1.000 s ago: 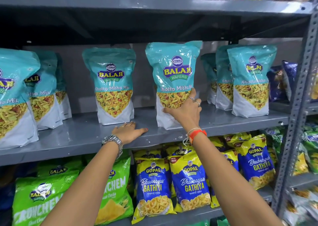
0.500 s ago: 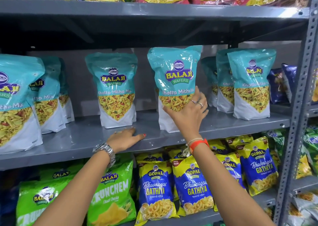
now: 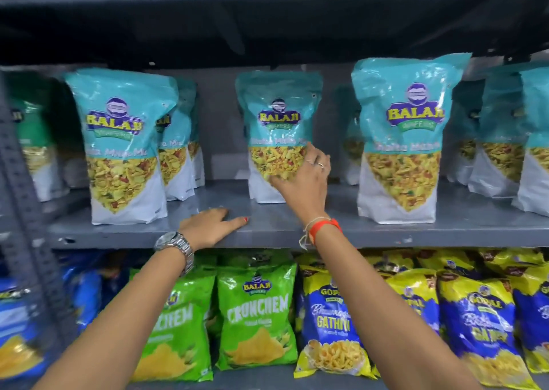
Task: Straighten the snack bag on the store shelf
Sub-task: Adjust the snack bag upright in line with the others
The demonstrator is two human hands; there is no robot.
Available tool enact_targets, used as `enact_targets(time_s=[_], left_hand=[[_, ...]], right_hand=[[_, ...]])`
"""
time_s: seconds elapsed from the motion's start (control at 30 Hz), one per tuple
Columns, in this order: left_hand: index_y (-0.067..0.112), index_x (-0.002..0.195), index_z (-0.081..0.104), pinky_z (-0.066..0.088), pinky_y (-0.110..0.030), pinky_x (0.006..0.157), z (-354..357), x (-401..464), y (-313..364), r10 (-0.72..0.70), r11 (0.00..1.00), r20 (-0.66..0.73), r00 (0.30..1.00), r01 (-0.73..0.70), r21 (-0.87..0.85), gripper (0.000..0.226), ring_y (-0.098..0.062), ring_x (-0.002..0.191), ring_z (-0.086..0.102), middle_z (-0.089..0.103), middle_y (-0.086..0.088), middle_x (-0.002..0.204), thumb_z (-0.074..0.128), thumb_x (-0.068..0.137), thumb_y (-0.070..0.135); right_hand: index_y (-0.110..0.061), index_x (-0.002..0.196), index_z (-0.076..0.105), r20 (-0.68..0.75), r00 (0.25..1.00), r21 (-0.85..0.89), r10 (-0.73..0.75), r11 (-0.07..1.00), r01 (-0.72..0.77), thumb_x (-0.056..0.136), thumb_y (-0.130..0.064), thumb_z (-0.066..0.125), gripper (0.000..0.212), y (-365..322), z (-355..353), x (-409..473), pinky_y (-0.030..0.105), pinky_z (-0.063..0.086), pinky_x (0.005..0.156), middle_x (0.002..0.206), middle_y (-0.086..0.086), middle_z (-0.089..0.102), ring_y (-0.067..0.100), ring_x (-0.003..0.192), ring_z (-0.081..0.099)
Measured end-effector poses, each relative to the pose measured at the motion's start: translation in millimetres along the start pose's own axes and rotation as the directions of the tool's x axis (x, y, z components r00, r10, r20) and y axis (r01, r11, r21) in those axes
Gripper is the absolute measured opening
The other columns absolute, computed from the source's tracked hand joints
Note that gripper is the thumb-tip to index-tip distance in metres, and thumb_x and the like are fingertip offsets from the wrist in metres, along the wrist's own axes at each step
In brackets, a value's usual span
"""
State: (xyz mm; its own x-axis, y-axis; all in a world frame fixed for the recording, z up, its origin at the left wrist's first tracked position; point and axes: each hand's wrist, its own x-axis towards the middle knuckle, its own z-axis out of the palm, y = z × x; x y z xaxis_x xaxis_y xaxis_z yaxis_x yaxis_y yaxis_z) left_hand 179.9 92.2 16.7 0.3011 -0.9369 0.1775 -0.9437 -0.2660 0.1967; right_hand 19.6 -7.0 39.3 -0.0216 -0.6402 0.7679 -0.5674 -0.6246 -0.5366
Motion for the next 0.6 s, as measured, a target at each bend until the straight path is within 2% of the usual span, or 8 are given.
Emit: enact_targets(time_s=[0.1,0.2,0.3,0.43,0.6], left_hand=[[0.012,0.141,0.038,0.032,-0.038,0.107,4,-2,7,0.011,1.000,0.036,0.999,-0.010,-0.016,0.077,-0.026,0.134,0.038,0.036,-0.007,0.151,0.033,0.086,0.067],[0.008,0.136,0.043,0.034,-0.039,0.104,9,1,14,0.046,0.999,0.047,0.998,-0.045,-0.029,0.078,-0.028,0.131,0.041,0.041,-0.010,0.148,0.034,0.086,0.066],[0.012,0.142,0.035,0.027,-0.039,0.111,12,8,8,0.066,0.997,0.035,0.997,-0.067,0.043,0.081,-0.023,0.138,0.032,0.032,-0.006,0.153,0.030,0.085,0.069],[0.015,0.144,0.032,0.023,-0.041,0.112,17,14,3,0.087,0.992,0.021,0.996,-0.089,0.093,0.083,-0.021,0.141,0.026,0.027,-0.003,0.156,0.026,0.084,0.071],[0.015,0.145,0.029,0.023,-0.042,0.112,18,15,2,0.091,0.991,0.030,0.995,-0.093,0.101,0.085,-0.022,0.141,0.025,0.025,-0.003,0.156,0.024,0.083,0.072]], right_hand=[[-0.005,0.145,0.019,0.105,0.959,0.009,0.262,0.964,-0.265,0.059,-0.052,0.082,0.116,11,-2,15,0.045,0.031,0.106,0.140,0.022,0.035,0.040,0.130,0.033],[-0.010,0.150,-0.002,0.194,0.896,-0.056,0.400,0.916,-0.397,0.055,-0.054,0.084,0.135,18,-1,23,0.052,0.035,0.105,0.148,0.024,0.023,0.044,0.134,0.030],[-0.012,0.149,-0.012,0.206,0.881,-0.123,0.426,0.904,-0.408,0.054,-0.054,0.085,0.142,12,16,24,0.055,0.037,0.103,0.150,0.023,0.018,0.045,0.134,0.031],[-0.010,0.150,-0.009,0.121,0.890,-0.188,0.439,0.891,-0.414,0.056,-0.053,0.085,0.140,8,26,24,0.051,0.041,0.099,0.149,0.023,0.020,0.043,0.131,0.034],[-0.010,0.150,-0.006,0.096,0.889,-0.222,0.448,0.880,-0.419,0.057,-0.054,0.084,0.137,4,26,21,0.049,0.043,0.096,0.147,0.023,0.024,0.042,0.129,0.036]])
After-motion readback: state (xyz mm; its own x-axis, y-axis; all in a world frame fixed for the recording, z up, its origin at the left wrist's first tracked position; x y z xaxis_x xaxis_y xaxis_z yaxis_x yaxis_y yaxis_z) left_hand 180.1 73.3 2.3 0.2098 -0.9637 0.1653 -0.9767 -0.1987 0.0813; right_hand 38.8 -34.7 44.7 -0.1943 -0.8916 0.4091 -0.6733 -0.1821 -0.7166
